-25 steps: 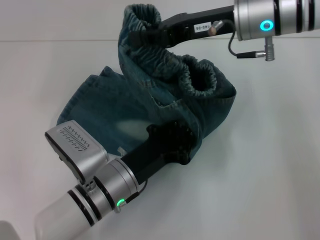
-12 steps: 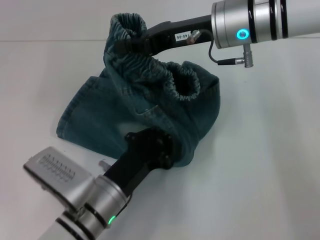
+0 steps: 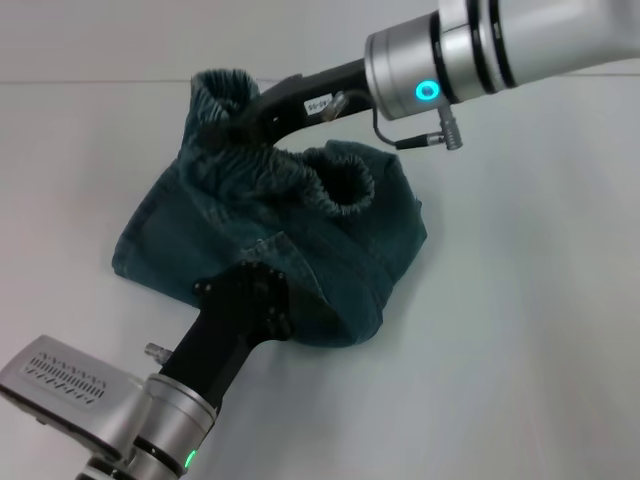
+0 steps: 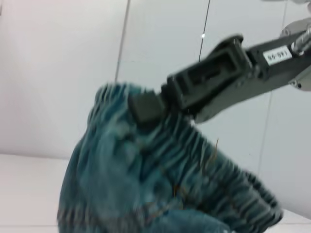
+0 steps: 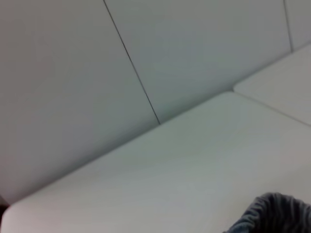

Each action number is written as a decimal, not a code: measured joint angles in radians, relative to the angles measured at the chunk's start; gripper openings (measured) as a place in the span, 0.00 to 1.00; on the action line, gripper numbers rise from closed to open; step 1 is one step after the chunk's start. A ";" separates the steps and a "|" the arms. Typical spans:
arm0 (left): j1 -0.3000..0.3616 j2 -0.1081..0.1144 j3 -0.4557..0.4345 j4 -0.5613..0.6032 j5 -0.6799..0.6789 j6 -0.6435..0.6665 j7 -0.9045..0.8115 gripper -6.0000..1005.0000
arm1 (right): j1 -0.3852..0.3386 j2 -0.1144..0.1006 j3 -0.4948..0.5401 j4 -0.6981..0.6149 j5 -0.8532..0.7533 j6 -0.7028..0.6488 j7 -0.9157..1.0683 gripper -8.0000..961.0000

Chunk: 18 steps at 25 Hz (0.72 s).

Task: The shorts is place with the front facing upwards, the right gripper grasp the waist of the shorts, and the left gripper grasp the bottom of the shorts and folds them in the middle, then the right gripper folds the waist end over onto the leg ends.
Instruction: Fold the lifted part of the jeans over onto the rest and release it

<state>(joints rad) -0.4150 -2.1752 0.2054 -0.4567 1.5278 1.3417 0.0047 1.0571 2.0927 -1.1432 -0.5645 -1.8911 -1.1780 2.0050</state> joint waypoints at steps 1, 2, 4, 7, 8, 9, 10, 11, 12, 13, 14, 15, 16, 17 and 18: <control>0.003 0.000 -0.003 -0.001 0.000 0.003 0.005 0.03 | 0.001 0.001 -0.020 -0.002 0.000 0.010 0.010 0.19; 0.006 0.000 -0.004 -0.002 0.000 0.005 0.008 0.03 | 0.003 0.002 -0.039 -0.005 0.000 0.017 0.019 0.19; 0.007 0.000 -0.006 -0.003 -0.003 0.008 0.009 0.03 | 0.008 0.002 -0.058 -0.008 0.000 0.023 0.028 0.21; 0.010 0.000 -0.009 -0.003 -0.008 0.011 0.009 0.03 | 0.000 0.002 -0.062 -0.033 0.003 0.024 0.030 0.27; 0.012 0.000 -0.011 -0.003 -0.009 0.013 0.009 0.03 | -0.012 0.002 -0.061 -0.055 0.012 0.021 0.028 0.29; 0.015 0.000 -0.013 -0.002 -0.009 0.017 0.009 0.03 | -0.027 0.002 -0.061 -0.080 0.023 0.020 0.026 0.31; 0.018 0.000 -0.015 0.000 -0.009 0.021 0.010 0.03 | -0.045 0.002 -0.062 -0.109 0.039 0.018 0.023 0.33; 0.020 0.000 -0.015 0.001 -0.009 0.025 0.010 0.03 | -0.063 0.002 -0.065 -0.134 0.057 0.016 0.020 0.34; 0.022 0.000 -0.015 0.003 -0.009 0.027 0.010 0.03 | -0.076 0.001 -0.066 -0.150 0.069 0.015 0.018 0.36; 0.025 0.000 -0.016 0.005 -0.009 0.030 0.010 0.03 | -0.094 0.000 -0.066 -0.169 0.083 0.010 0.013 0.38; 0.028 0.000 -0.018 0.008 -0.009 0.034 0.010 0.03 | -0.112 -0.001 -0.064 -0.184 0.098 0.009 0.007 0.40; 0.030 0.001 -0.020 0.009 -0.009 0.041 0.010 0.03 | -0.132 -0.003 -0.062 -0.197 0.112 0.004 0.001 0.44; 0.033 0.002 -0.023 0.010 -0.009 0.047 0.010 0.03 | -0.152 -0.004 -0.059 -0.208 0.126 0.001 -0.006 0.49; 0.034 0.004 -0.023 0.010 -0.008 0.054 0.010 0.03 | -0.174 -0.005 -0.055 -0.219 0.138 -0.001 -0.013 0.53; 0.034 0.006 -0.021 0.011 -0.006 0.057 0.009 0.03 | -0.195 -0.006 -0.049 -0.228 0.150 -0.004 -0.019 0.57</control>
<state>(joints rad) -0.3807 -2.1689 0.1847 -0.4454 1.5219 1.3983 0.0142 0.8625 2.0870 -1.1927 -0.7923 -1.7415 -1.1822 1.9865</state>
